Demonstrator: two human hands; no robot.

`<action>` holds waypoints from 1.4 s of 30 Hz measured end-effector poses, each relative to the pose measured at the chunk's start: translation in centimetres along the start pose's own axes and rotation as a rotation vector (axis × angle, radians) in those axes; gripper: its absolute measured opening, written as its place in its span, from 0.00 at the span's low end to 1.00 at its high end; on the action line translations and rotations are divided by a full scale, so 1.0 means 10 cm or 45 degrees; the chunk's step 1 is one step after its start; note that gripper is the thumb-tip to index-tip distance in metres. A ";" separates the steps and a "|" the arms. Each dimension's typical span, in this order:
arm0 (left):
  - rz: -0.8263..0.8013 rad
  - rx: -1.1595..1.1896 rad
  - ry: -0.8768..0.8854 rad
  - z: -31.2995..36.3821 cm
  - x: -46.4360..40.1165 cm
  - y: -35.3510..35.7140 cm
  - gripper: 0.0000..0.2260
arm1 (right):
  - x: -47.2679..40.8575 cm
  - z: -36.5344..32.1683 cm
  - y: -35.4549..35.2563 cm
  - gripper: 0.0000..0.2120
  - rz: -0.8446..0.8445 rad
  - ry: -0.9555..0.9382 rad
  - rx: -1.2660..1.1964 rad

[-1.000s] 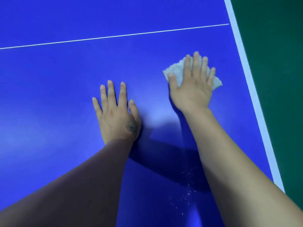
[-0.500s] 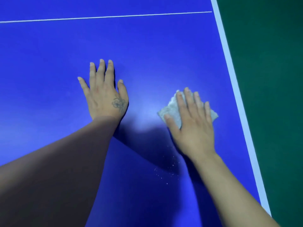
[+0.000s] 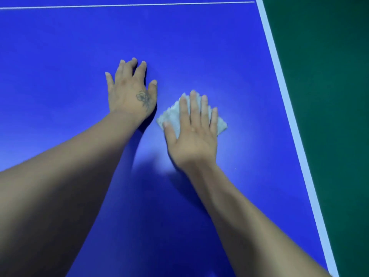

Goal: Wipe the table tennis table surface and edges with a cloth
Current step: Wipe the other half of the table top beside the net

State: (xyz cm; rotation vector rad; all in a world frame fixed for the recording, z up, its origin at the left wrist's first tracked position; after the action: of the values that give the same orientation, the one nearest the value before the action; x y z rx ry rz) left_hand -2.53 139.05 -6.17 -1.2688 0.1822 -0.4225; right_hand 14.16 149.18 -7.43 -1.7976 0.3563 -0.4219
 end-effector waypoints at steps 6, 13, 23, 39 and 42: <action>0.138 -0.025 -0.063 -0.24 1.61 -0.13 0.27 | 0.90 0.51 -0.03 0.35 -0.116 0.000 0.065; 0.006 -0.174 -0.094 -0.38 2.42 0.22 0.29 | 0.50 0.89 -0.07 0.37 -0.095 0.346 0.045; 0.082 -0.136 -0.115 -0.40 2.44 0.21 0.27 | 0.93 -0.18 0.12 0.36 -0.031 0.061 0.016; 0.091 -0.118 -0.144 -0.47 2.48 0.26 0.28 | 1.28 0.98 -0.03 0.38 0.015 0.506 -0.003; 0.099 -0.119 -0.137 -0.48 2.49 0.26 0.28 | 1.24 0.78 -0.01 0.37 0.030 0.447 0.005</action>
State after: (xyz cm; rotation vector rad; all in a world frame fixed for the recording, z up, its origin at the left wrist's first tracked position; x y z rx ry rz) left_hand 18.89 125.38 -7.59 -1.3684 0.1614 -0.2807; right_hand 28.75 150.35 -7.92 -1.7121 0.6193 -0.7235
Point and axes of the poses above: each hand's wrist, its own x-axis away from the middle knuckle, its own y-axis out of the palm, z = x × y, the point moved 10 cm from there along -x, towards the middle knuckle, and after that the axes turned 4 degrees about -z, right-handed, at the moved point
